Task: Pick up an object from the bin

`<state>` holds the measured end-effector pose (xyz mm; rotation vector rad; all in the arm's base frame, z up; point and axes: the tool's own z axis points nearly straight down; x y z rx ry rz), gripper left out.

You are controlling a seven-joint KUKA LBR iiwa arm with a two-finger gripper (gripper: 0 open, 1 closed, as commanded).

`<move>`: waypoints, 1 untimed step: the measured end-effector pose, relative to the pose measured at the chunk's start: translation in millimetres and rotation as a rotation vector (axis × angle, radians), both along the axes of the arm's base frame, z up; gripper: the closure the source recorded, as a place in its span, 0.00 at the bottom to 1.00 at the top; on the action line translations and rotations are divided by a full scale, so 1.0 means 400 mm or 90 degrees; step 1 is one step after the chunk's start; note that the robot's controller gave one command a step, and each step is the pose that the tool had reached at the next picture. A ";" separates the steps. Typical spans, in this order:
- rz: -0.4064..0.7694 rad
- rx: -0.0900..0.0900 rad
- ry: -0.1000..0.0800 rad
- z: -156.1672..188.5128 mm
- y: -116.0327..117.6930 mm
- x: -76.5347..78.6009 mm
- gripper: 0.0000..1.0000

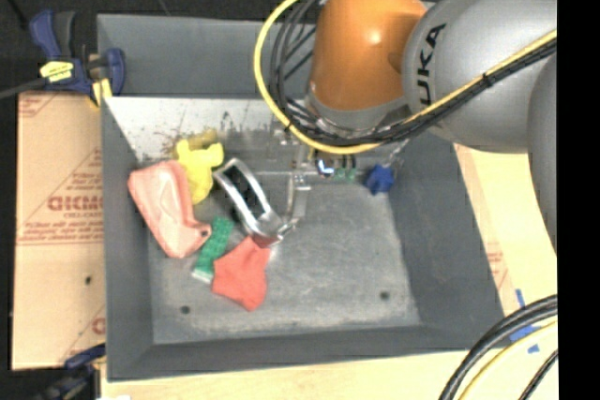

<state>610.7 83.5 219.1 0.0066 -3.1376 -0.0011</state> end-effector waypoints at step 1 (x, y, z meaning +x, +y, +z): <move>-0.001 0.000 -0.005 0.012 -0.001 0.003 0.00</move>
Offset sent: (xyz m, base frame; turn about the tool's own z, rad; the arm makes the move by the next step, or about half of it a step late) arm -0.0528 0.0594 -0.0676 -0.1266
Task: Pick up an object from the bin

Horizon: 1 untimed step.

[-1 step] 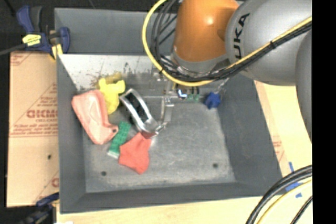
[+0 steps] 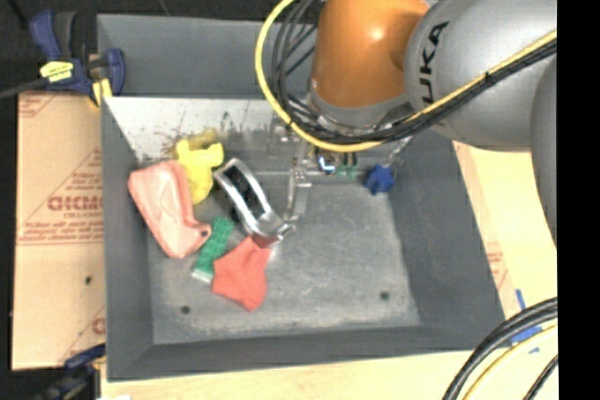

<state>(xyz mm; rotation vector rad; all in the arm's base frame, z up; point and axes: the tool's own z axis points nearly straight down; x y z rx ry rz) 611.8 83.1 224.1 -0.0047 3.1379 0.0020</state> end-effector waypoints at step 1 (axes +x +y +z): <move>0.033 -0.001 -0.003 -0.072 0.057 -0.052 0.00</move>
Offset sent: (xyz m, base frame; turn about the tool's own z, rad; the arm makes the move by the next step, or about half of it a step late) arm -0.0144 0.0539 -0.1134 -0.2726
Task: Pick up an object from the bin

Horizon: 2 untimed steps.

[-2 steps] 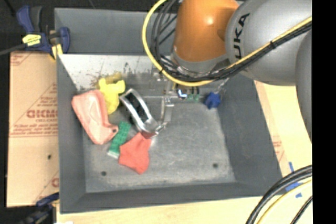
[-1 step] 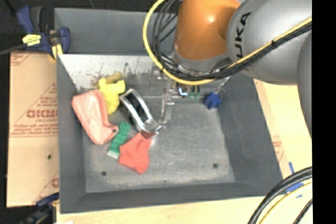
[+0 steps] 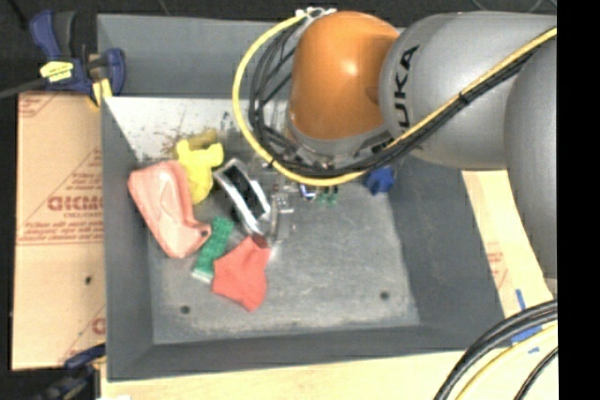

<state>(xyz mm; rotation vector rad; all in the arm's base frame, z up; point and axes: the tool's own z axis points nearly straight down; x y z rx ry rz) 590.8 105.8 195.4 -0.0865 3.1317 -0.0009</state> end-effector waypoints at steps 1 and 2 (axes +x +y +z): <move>0.122 0.001 -0.001 -0.155 0.061 0.007 0.00; 0.223 -0.002 -0.004 -0.282 0.149 0.075 0.00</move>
Offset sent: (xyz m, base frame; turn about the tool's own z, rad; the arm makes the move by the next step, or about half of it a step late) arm 0.0326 0.0689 -0.1254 -0.3608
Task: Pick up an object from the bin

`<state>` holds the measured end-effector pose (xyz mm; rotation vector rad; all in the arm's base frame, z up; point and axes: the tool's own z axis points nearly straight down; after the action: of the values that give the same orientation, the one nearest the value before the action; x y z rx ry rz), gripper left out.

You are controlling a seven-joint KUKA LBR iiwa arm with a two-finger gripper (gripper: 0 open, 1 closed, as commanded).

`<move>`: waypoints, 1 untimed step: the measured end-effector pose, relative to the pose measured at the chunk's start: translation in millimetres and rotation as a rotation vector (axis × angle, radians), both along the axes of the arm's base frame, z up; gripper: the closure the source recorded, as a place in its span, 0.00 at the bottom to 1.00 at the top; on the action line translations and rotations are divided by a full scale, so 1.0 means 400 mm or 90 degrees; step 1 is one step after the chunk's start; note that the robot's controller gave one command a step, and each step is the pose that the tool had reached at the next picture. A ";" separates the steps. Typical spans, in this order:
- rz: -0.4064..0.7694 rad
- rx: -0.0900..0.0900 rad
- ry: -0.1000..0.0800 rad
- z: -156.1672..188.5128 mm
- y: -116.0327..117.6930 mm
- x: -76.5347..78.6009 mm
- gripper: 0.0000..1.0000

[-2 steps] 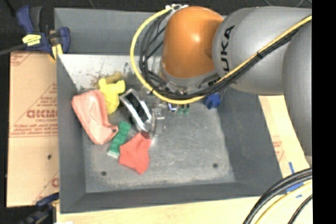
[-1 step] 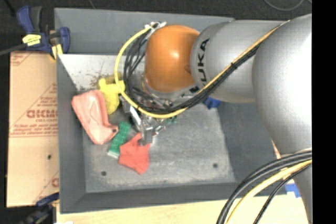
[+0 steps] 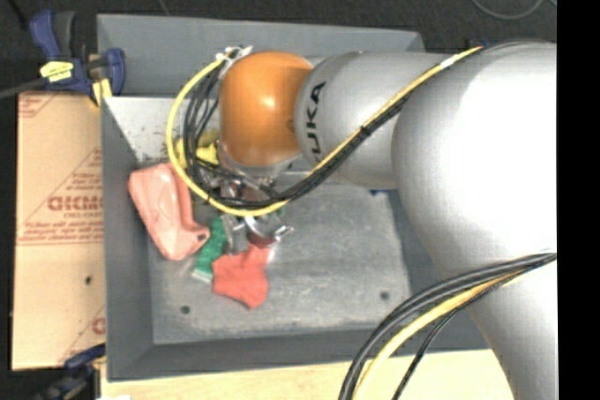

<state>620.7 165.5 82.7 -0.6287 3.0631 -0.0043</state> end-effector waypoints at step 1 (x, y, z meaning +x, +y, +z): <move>0.011 0.002 -0.002 -0.025 0.000 -0.059 0.00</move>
Offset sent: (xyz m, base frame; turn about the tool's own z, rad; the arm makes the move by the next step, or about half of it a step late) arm -0.0199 0.0065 -0.0127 -0.0898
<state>596.9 165.5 72.5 -0.6532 3.0544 -0.0007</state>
